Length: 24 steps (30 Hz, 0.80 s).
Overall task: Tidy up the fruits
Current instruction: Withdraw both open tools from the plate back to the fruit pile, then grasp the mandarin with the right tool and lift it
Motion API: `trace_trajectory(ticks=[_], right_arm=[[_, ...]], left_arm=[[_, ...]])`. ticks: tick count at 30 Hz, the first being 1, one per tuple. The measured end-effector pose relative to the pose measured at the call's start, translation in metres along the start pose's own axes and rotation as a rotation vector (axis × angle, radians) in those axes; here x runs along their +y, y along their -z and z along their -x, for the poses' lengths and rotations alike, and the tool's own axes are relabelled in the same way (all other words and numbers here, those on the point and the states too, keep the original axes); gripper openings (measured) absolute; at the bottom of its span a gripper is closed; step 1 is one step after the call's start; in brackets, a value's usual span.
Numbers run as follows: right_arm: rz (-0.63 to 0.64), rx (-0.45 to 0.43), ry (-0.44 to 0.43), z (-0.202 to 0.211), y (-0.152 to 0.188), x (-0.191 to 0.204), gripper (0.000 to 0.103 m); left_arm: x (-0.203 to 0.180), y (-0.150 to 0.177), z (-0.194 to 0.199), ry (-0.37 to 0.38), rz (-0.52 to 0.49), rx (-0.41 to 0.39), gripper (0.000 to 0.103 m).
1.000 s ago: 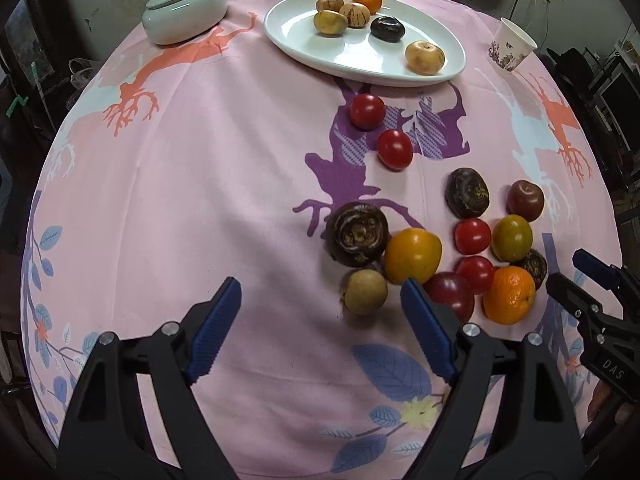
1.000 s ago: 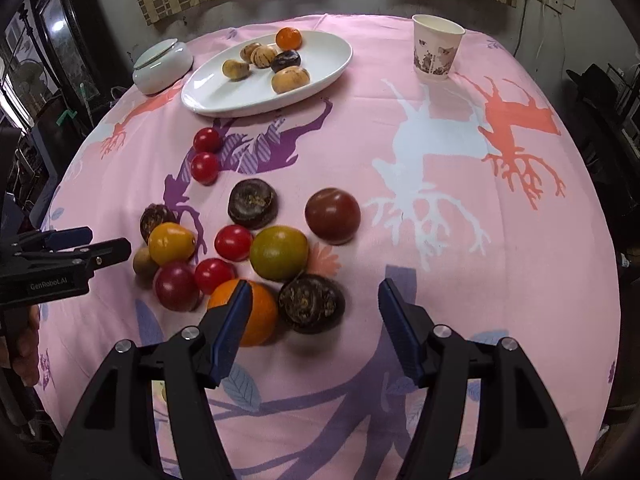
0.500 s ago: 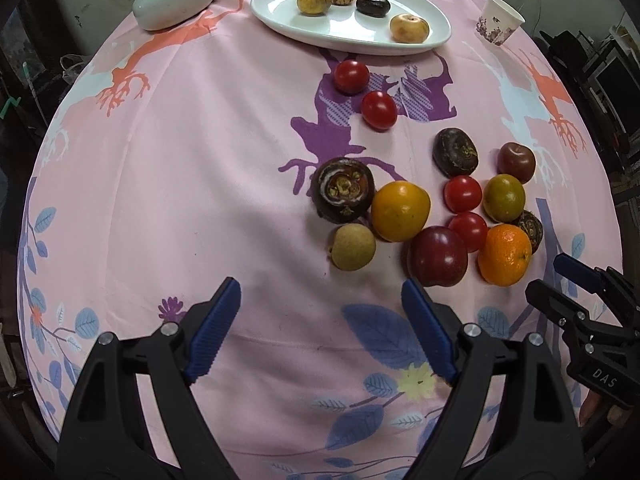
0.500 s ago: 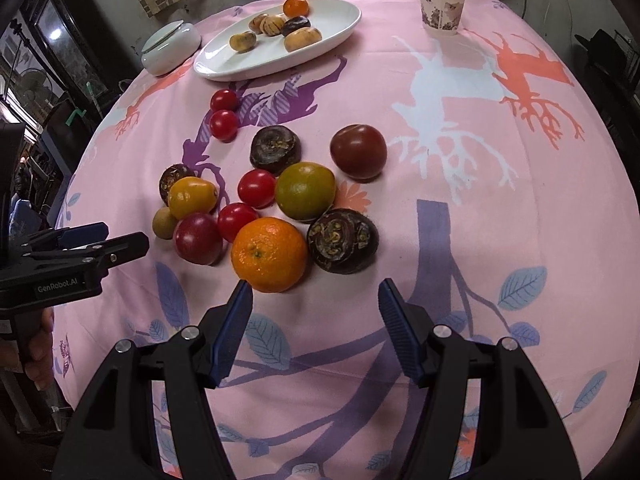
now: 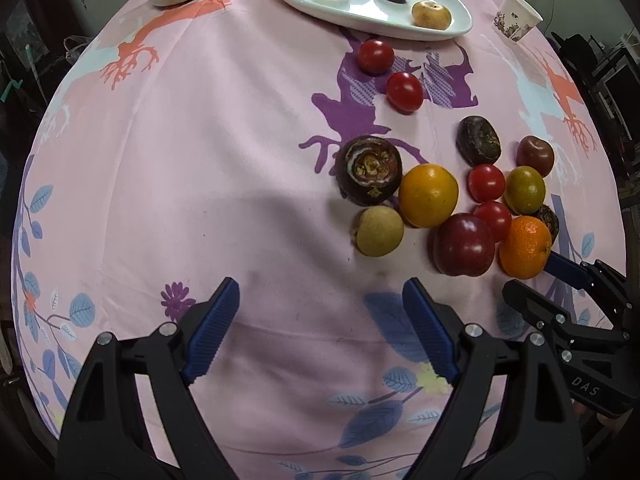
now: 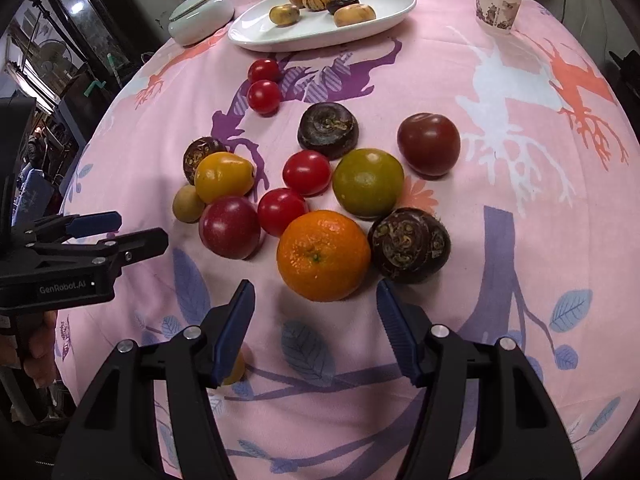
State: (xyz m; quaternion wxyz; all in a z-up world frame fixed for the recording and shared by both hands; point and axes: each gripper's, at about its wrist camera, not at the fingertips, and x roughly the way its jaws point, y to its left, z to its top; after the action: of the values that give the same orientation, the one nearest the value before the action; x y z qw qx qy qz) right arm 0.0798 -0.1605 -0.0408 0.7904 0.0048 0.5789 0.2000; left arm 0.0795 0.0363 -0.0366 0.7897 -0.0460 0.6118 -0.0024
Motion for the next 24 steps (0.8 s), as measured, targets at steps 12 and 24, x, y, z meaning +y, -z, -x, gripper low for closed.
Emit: trace_trajectory(ticks=[12,24], right_arm=[[0.026,0.02,0.057,-0.01,-0.012,-0.003,0.044],[-0.011,0.042,0.019,0.014,0.021,-0.027,0.044]], left_arm=[[-0.002,0.005,-0.001,0.007,-0.007,0.007,0.085],[-0.047,0.015,0.003,0.093,-0.107,0.035,0.083]])
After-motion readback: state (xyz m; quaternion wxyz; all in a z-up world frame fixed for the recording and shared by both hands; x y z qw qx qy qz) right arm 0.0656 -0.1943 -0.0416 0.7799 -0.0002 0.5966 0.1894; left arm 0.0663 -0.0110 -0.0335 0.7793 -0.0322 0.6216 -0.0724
